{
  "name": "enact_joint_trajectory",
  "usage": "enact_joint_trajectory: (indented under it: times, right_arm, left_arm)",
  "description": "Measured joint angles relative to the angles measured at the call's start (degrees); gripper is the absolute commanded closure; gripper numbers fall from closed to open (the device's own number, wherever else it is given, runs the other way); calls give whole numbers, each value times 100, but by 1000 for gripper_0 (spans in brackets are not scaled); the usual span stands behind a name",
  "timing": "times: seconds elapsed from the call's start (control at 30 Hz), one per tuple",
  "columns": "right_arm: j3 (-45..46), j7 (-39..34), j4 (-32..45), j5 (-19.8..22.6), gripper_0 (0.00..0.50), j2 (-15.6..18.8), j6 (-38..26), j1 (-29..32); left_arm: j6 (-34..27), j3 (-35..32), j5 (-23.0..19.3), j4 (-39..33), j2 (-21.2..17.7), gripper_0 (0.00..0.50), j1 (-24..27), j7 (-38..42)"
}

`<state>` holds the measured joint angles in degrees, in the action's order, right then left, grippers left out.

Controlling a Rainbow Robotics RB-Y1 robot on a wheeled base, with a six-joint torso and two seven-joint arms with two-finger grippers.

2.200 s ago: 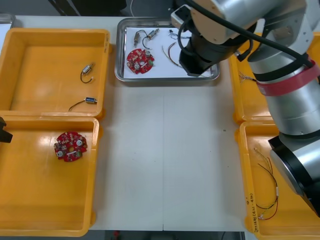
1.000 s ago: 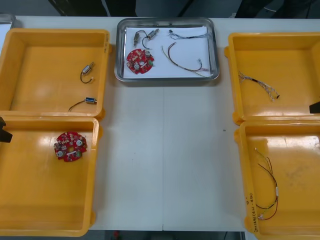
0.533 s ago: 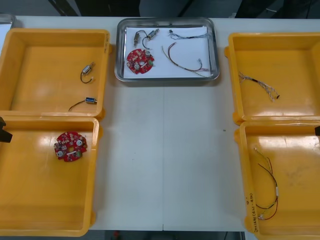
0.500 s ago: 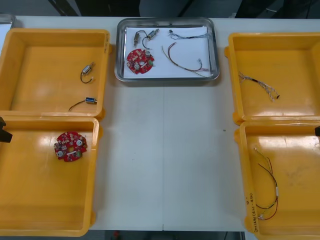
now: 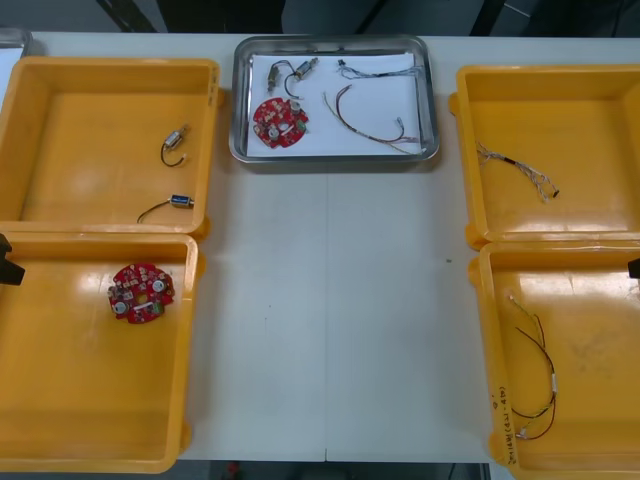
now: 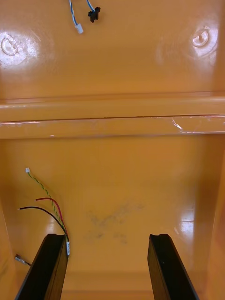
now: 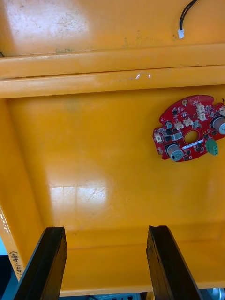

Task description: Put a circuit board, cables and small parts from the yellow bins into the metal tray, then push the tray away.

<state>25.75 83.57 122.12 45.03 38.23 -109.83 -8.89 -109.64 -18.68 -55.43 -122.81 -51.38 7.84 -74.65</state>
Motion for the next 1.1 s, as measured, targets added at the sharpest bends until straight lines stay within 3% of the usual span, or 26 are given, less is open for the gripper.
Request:
enact_joint_trajectory:
  times: [1.1]
  right_arm:
    - [0, 0, 2, 0, 0, 0, 0, 18]
  left_arm:
    - [0, 0, 0, 0, 0, 0, 0, 0]
